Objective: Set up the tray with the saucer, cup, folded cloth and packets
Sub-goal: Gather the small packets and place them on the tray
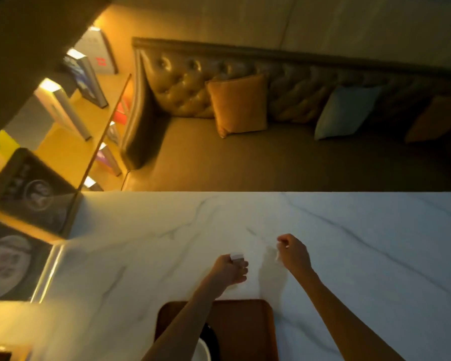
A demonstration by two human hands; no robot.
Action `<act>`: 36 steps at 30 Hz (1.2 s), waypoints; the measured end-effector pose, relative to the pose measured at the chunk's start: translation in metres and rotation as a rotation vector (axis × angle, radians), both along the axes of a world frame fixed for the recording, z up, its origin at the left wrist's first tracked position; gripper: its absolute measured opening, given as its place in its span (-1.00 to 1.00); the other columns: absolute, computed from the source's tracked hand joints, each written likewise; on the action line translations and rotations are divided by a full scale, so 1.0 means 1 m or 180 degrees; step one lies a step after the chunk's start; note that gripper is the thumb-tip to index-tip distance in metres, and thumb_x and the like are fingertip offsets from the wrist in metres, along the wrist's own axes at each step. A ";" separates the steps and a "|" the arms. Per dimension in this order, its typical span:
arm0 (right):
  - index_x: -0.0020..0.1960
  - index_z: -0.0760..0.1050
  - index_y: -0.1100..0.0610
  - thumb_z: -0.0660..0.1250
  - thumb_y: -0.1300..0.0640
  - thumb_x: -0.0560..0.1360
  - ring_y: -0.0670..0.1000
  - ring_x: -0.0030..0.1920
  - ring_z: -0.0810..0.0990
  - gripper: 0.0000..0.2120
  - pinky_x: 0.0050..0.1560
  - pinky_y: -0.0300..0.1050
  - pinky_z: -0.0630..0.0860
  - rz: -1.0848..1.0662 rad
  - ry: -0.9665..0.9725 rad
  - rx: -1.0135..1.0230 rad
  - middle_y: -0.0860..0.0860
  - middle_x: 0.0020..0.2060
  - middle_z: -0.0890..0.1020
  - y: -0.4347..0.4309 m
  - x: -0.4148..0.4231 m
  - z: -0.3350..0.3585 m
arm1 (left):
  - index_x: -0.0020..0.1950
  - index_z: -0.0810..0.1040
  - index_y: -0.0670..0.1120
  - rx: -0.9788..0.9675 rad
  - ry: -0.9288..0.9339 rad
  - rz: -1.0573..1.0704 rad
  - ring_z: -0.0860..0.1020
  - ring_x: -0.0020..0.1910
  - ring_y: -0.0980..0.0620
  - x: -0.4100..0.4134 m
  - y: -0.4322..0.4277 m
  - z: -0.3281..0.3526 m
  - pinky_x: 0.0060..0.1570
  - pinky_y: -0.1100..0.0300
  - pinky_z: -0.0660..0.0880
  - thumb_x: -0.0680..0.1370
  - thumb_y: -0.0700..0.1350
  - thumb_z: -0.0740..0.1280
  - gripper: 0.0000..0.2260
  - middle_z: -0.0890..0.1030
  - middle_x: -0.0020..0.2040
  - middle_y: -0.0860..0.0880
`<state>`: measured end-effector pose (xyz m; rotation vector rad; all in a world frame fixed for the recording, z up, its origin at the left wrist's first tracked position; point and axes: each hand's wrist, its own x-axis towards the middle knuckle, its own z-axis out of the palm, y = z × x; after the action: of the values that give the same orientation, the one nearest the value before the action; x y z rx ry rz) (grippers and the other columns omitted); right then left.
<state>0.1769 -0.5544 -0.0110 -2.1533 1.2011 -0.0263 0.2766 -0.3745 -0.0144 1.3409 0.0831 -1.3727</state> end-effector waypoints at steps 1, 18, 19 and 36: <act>0.20 0.51 0.19 0.27 0.16 0.55 0.12 0.14 0.57 -0.75 0.15 -0.03 0.50 0.0065 0.0184 0.0013 0.15 0.13 0.62 -0.008 -0.011 -0.007 | -0.09 0.48 -0.21 0.0084 0.0016 0.0060 0.50 -0.30 -0.02 -0.005 -0.006 -0.006 -0.27 0.16 0.48 0.56 -0.43 0.20 -0.84 0.53 -0.19 -0.14; 0.05 0.46 0.12 0.13 0.05 0.63 -0.02 -0.32 0.60 -0.81 -0.41 -0.24 0.54 -0.0269 -0.0581 0.0653 0.02 -0.22 0.56 0.007 -0.052 -0.061 | 0.02 0.55 -0.19 0.0399 0.0262 0.0396 0.62 -0.04 -0.08 -0.021 -0.018 -0.062 -0.10 0.05 0.62 0.58 -0.42 0.15 -0.76 0.62 0.00 -0.16; 0.15 0.43 0.12 0.11 0.07 0.64 -0.02 -0.30 0.62 -0.81 -0.39 -0.22 0.60 -0.0421 -0.0797 0.1194 0.05 -0.18 0.57 0.006 -0.049 -0.055 | 0.06 0.54 -0.20 0.0377 0.0333 0.0456 0.62 -0.02 -0.10 -0.020 -0.018 -0.061 -0.14 0.04 0.63 0.58 -0.43 0.14 -0.77 0.62 0.02 -0.18; -0.05 0.54 -0.02 0.40 0.16 0.48 -0.17 -0.32 0.59 -0.89 -0.26 -0.30 0.57 0.1707 -0.0934 0.1182 0.00 -0.22 0.63 0.092 -0.036 0.128 | 0.19 0.47 -0.34 -0.0508 0.0428 0.0265 0.64 0.06 -0.23 -0.047 0.088 0.106 0.15 -0.10 0.55 0.50 -0.31 0.26 -0.73 0.70 -0.02 -0.24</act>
<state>0.1409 -0.4623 0.1171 -1.9840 0.4025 0.1022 0.2301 -0.2867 0.0913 1.1007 0.1160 -1.3685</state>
